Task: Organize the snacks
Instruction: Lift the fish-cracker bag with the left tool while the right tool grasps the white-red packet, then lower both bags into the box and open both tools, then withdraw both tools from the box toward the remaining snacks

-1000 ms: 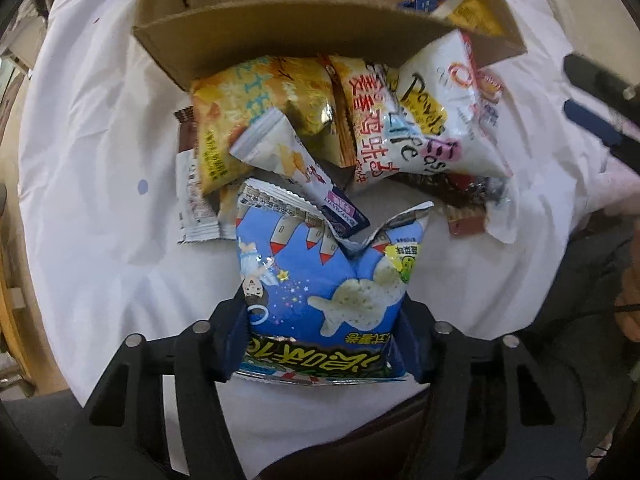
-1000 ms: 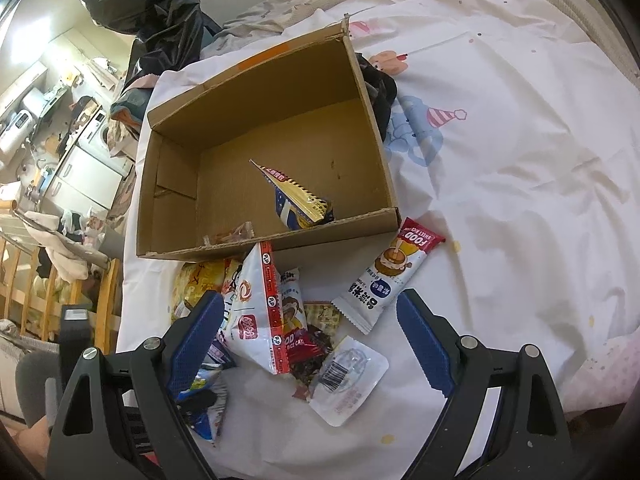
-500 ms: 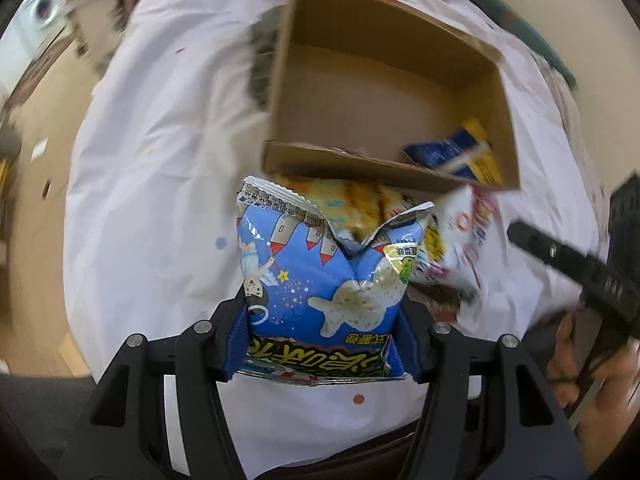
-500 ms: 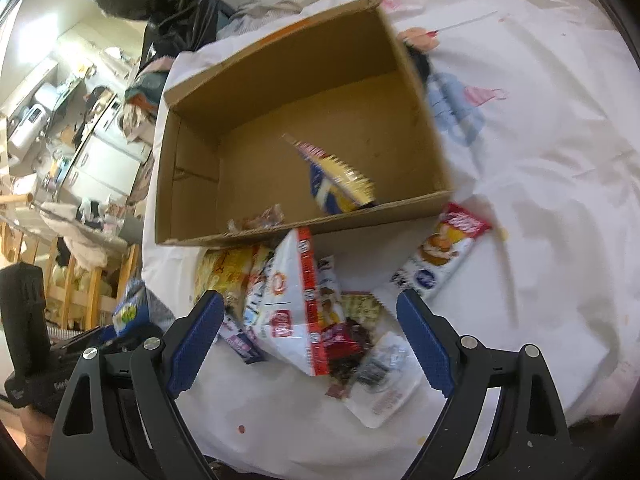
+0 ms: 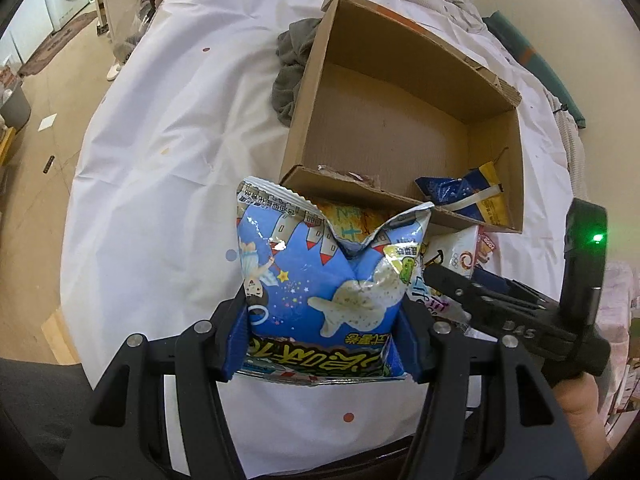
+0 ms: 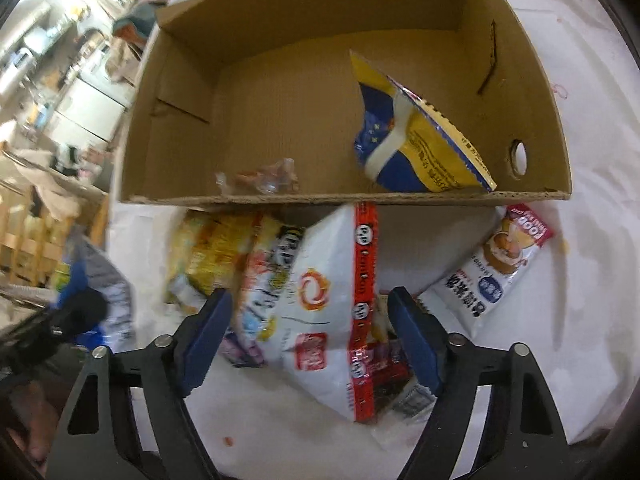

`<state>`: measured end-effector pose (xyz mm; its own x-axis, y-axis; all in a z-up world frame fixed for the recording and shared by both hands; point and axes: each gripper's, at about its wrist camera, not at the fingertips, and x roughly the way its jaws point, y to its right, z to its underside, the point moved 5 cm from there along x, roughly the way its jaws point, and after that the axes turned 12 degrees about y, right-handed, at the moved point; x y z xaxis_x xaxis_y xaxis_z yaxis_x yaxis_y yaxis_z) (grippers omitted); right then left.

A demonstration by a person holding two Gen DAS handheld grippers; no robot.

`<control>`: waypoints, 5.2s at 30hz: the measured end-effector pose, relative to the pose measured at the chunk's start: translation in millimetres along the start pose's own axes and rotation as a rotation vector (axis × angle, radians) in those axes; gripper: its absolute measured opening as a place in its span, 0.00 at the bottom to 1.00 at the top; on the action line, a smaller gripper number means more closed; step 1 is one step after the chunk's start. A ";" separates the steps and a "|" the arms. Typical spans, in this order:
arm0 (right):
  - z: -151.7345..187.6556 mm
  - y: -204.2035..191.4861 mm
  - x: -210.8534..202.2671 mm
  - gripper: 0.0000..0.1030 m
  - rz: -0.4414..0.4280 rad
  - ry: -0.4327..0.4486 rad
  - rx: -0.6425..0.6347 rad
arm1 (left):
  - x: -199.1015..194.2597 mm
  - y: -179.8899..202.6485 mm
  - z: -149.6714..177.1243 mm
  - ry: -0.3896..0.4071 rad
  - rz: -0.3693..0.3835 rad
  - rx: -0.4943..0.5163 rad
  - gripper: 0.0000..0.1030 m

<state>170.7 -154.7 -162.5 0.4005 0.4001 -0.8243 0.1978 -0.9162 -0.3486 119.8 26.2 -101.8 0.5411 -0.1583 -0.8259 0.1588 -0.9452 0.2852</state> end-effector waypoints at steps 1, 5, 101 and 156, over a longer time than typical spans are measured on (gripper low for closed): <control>0.9 1.4 1.9 0.68 0.007 -0.010 -0.005 | 0.4 0.3 0.2 -0.001 0.000 0.002 0.55; 4.7 0.9 -0.3 0.35 -0.033 -0.018 -0.010 | 1.7 2.4 2.5 -0.009 0.002 0.003 0.55; -105.6 47.8 -56.6 0.65 -0.116 0.287 0.075 | 51.9 74.3 -93.5 0.155 -0.018 0.235 0.88; -14.9 104.8 -108.5 0.66 -0.045 0.257 0.201 | 119.5 55.3 18.5 -0.144 -0.215 0.288 0.88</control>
<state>161.3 -293.8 -102.9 0.6129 0.4099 -0.6756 0.0500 -0.8733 -0.4845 178.0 -50.3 -193.7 0.3955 0.0330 -0.9179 0.0064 -0.9994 -0.0331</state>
